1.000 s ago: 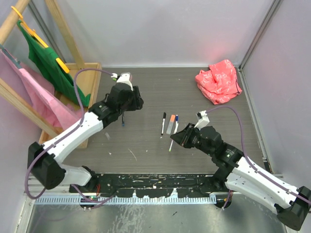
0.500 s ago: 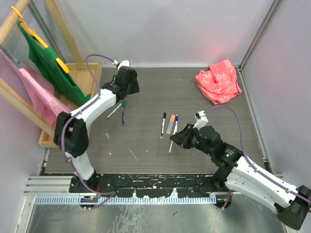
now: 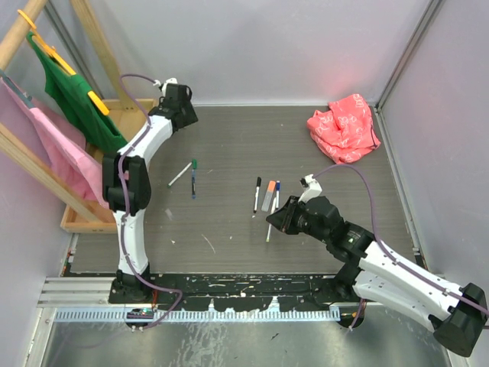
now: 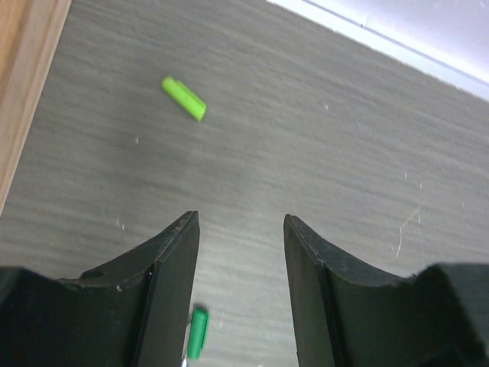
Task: Insert the pens into the pen caps
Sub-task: Pick up the pen cap from the center of the board.
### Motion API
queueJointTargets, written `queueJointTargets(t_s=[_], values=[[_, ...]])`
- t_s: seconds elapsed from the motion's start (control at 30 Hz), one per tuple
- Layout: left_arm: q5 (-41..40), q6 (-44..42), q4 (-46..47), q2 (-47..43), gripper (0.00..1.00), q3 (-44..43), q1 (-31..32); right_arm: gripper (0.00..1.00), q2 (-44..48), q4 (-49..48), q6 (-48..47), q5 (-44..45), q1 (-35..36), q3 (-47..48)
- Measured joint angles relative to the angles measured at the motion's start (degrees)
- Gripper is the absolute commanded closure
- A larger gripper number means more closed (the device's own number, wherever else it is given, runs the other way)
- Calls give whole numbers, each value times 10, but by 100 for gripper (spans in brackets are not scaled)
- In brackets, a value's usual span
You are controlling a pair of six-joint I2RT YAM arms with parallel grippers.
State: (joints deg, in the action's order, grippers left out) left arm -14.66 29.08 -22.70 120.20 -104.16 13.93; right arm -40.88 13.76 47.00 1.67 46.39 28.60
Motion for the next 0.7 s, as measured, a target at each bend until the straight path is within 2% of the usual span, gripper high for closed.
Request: queueJointTargets(t_s=[0.23,0.7], values=[[28,4,-53,100,51,-139,-36,100,-19,0,-14,4,0,0],[47,21,-141,230,51,-291,-58,100,-19,0,-31,4,-8,0]])
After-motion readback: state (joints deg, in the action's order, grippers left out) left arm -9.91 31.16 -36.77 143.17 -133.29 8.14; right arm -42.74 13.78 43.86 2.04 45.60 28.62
